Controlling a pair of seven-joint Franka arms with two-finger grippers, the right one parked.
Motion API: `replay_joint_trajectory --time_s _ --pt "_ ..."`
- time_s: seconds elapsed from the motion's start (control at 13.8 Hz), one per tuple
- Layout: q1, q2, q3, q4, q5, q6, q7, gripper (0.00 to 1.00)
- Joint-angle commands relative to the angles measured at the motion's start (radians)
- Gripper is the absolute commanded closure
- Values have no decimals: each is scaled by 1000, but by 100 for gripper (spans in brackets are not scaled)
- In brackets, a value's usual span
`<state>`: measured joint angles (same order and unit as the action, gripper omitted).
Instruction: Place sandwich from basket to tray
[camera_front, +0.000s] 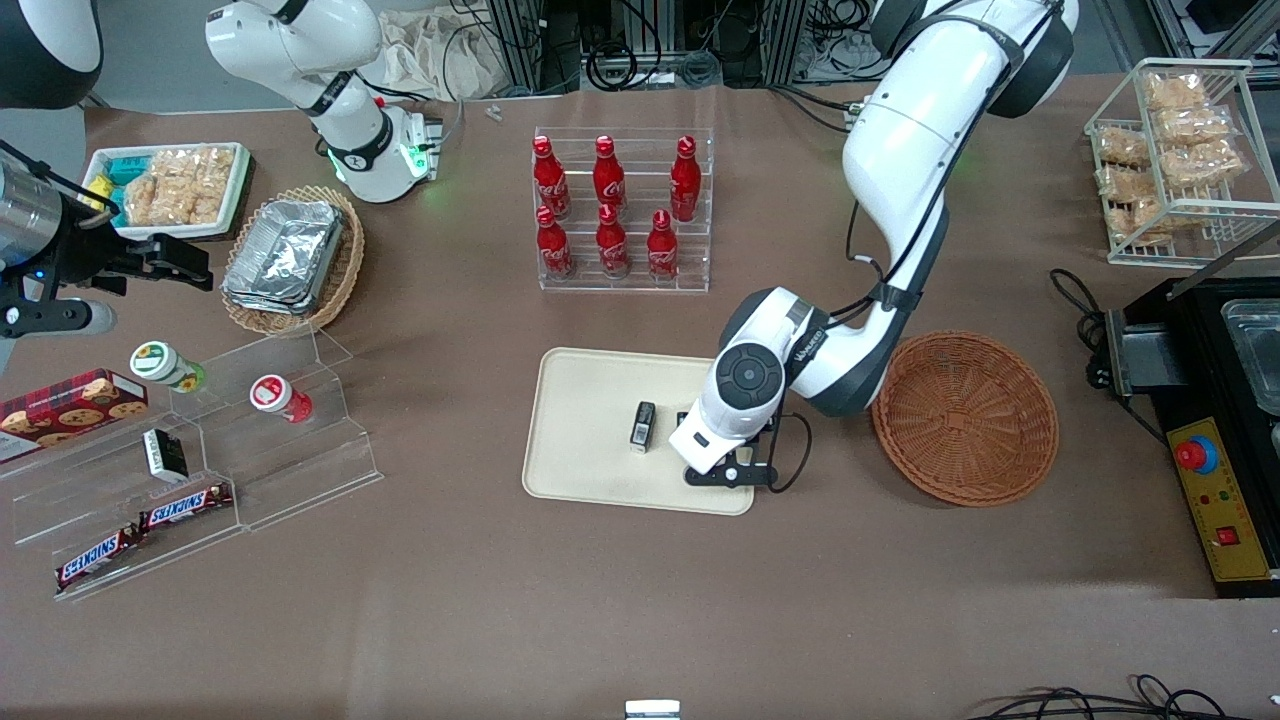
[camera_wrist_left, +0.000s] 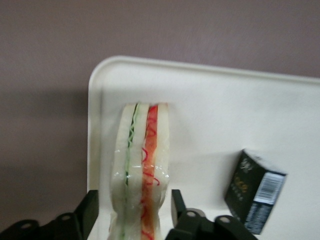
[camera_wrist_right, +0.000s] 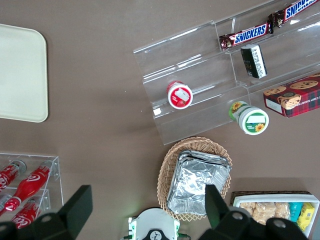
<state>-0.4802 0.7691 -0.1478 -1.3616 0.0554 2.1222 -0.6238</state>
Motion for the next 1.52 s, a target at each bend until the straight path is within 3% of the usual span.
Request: replay_joint_trajectory --time_s 0.0,0.22,0.29,0.43,0.51,0.72,1.01,1.45 --pt "46 -144 10 -5 21 -104 -10 0" --pt "158 -311 4 -31 0 -338 50 0" --pt "207 -376 1 -78 -3 -347 85 0" --pt "299 -526 1 -218 -105 -338 174 0" --pt "336 -598 2 -303 -123 -341 258 1" --pt "448 -782 7 -537 -112 -299 465 1" --pt "560 -809 8 -551 -82 -395 685 0" --pt "578 -711 -2 -346 23 -419 664 0"
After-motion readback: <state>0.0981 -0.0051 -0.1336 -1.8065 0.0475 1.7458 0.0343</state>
